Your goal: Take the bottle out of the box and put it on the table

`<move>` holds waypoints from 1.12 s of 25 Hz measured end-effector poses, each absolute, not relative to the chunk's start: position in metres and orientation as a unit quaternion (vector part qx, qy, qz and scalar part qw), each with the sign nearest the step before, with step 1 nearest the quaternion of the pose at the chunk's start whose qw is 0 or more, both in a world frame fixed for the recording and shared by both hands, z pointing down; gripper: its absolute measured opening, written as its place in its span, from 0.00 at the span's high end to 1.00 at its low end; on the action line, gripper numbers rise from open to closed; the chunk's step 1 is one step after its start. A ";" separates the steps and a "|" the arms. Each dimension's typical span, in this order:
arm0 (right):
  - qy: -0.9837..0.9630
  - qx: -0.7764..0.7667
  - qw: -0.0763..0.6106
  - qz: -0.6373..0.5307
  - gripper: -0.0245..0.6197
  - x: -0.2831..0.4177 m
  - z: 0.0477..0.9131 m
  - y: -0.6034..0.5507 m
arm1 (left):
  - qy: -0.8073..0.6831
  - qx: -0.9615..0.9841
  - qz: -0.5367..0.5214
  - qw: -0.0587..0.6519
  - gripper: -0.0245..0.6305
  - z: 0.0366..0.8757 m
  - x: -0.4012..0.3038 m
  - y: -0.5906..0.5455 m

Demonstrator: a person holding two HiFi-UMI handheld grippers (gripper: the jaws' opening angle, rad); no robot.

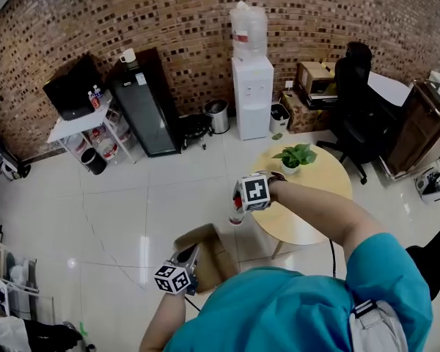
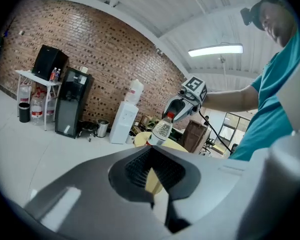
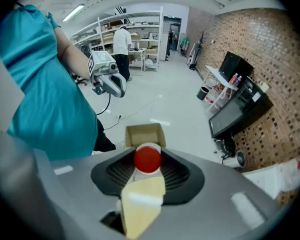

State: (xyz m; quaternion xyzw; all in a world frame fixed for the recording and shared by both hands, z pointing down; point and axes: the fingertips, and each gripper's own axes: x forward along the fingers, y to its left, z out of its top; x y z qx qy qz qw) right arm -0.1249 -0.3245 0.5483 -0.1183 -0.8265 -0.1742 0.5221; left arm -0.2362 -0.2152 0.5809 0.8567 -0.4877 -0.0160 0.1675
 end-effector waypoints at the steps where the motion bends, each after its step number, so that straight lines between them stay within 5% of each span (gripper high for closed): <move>1: -0.825 -0.123 0.528 -0.159 0.73 -0.103 0.549 -0.324 | -0.486 0.858 -0.015 0.165 0.96 0.580 -0.218 -0.220; 4: -0.811 -0.152 0.558 -0.086 0.73 -0.027 0.557 -0.313 | -0.482 0.861 -0.012 0.161 0.96 0.583 -0.161 -0.238; 15: -0.836 -0.077 0.525 -0.136 0.73 0.122 0.556 -0.401 | -0.457 0.875 -0.005 0.162 0.96 0.588 0.006 -0.296; 28: -0.834 0.045 0.548 -0.042 0.73 0.230 0.598 -0.493 | -0.307 0.937 0.042 0.162 0.96 0.617 0.087 -0.407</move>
